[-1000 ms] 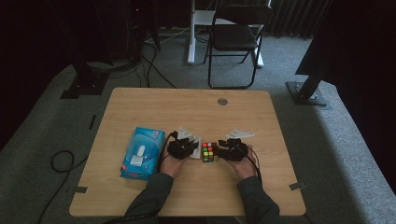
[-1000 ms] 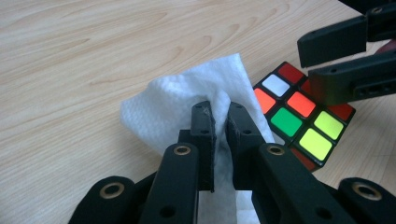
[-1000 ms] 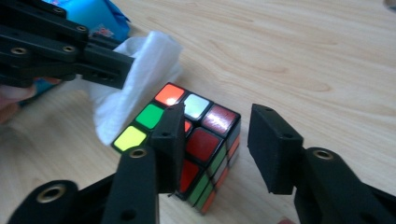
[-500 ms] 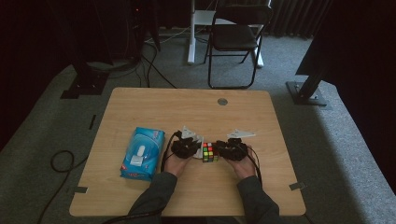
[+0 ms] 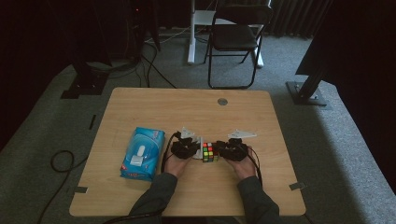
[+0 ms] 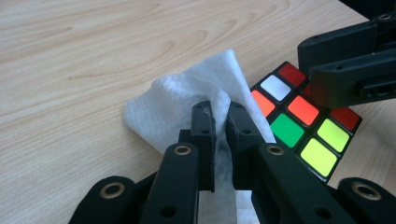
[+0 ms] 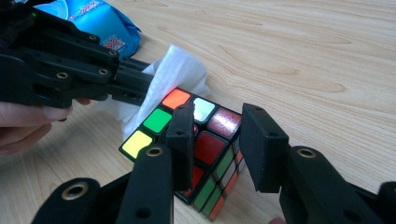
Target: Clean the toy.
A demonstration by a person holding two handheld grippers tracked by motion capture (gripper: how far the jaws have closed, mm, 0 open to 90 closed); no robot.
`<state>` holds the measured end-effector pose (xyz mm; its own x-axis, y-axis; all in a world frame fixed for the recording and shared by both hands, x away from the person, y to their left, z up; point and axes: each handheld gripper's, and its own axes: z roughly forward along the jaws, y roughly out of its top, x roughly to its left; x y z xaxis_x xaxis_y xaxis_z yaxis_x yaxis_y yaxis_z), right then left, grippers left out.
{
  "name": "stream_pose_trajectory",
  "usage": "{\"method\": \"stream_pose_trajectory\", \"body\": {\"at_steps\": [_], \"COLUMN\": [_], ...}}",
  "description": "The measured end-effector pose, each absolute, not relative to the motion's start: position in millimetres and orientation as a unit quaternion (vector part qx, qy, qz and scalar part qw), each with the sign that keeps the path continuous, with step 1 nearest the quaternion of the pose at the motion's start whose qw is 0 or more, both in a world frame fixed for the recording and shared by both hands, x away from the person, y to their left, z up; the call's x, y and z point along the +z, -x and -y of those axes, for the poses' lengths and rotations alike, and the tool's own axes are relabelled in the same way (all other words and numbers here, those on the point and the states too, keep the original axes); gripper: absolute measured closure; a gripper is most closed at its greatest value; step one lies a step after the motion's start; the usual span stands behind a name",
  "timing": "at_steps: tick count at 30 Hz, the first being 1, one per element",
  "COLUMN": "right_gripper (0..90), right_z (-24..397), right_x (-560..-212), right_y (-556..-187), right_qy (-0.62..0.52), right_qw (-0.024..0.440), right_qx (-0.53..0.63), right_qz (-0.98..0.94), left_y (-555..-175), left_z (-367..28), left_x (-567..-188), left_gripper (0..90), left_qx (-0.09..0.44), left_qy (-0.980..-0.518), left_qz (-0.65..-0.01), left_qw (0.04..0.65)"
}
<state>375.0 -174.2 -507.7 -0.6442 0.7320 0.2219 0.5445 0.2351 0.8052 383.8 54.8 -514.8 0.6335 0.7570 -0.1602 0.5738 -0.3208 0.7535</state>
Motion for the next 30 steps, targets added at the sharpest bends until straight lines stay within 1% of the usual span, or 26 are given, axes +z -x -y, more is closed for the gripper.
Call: {"method": "stream_pose_trajectory", "body": {"at_steps": [3,6,11,15,19,24,25,26,30], "right_gripper": [65.8,65.7,65.6,65.7,65.7,65.7,65.7,65.7,65.7], "right_z": [174,174,175,175,175,175,175,175,175], "right_x": [-508,-508,-508,-508,-508,-508,-508,-508,-509], "right_y": [-375,-375,-375,-375,-375,-375,-375,-375,-375], "right_qy": [-0.411,-0.411,-0.410,-0.410,-0.410,-0.410,-0.410,-0.411,-0.410], "right_qw": [0.100,0.100,0.099,0.099,0.099,0.099,0.099,0.099,0.098], "right_qx": [0.465,0.465,0.466,0.466,0.466,0.467,0.467,0.467,0.467], "right_qz": [-0.778,-0.778,-0.778,-0.778,-0.777,-0.777,-0.777,-0.777,-0.777], "left_y": [-384,-386,-384,-383,-381,-377,-377,-374,-372], "left_z": [-53,-53,-47,-46,-51,-58,-58,-61,-62], "left_x": [-523,-528,-537,-536,-531,-512,-512,-504,-498], "left_gripper": [83.5,83.6,83.7,83.6,83.6,83.5,83.5,83.5,83.4], "left_qx": [0.108,0.099,0.118,0.125,0.109,0.124,0.124,0.118,0.112], "left_qy": [-0.811,-0.811,-0.830,-0.831,-0.820,-0.801,-0.801,-0.795,-0.799], "left_qz": [-0.417,-0.420,-0.406,-0.403,-0.412,-0.412,-0.412,-0.409,-0.405], "left_qw": [0.396,0.395,0.365,0.362,0.383,0.416,0.416,0.431,0.431]}}
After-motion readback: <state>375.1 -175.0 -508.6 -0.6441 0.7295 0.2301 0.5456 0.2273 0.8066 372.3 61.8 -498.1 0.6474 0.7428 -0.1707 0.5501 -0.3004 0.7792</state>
